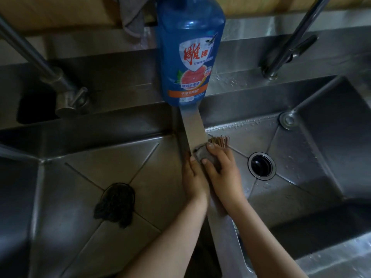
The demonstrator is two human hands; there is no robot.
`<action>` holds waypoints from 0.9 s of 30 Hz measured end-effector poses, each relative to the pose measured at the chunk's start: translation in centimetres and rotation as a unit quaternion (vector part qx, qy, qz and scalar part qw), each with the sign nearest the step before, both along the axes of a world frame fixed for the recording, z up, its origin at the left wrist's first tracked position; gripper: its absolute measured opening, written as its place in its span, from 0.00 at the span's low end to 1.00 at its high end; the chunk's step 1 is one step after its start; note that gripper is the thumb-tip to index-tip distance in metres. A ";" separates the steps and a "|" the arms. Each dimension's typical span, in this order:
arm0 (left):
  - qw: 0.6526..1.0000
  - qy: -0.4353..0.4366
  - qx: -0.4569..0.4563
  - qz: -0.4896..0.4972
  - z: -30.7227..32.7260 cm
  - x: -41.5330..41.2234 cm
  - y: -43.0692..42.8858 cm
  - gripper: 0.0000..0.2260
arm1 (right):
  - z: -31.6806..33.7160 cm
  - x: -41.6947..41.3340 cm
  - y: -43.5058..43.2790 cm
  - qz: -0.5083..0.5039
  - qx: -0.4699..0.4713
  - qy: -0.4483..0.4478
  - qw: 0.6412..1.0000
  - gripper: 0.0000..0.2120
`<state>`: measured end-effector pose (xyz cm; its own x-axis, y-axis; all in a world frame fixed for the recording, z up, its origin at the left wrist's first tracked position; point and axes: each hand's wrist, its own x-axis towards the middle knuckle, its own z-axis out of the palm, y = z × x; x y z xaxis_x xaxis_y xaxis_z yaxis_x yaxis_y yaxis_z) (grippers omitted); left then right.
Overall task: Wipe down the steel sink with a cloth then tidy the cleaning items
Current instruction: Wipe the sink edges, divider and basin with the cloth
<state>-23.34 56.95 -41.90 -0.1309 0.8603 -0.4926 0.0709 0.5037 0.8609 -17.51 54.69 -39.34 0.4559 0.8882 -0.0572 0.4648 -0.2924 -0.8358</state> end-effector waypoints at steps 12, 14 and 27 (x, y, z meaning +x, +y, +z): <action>1.000 -0.027 -0.001 0.004 0.8 -0.1 -0.6 0.18 | 0.3 1.1 8.3 0.032 -0.015 -0.068 0.997 0.17; 1.000 -0.028 0.000 0.005 1.5 -0.1 -0.5 0.17 | 0.4 1.2 10.0 0.031 -0.013 -0.071 0.997 0.17; 1.000 -0.009 -0.013 -0.009 1.2 -0.2 -0.4 0.25 | 0.5 0.7 4.3 0.034 -0.016 -0.046 0.998 0.19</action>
<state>-23.50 56.51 -40.67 -0.1055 0.8498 -0.5164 0.0646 0.5241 0.8492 -16.83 58.96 -38.83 0.3990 0.9158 -0.0463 0.5589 -0.2829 -0.7795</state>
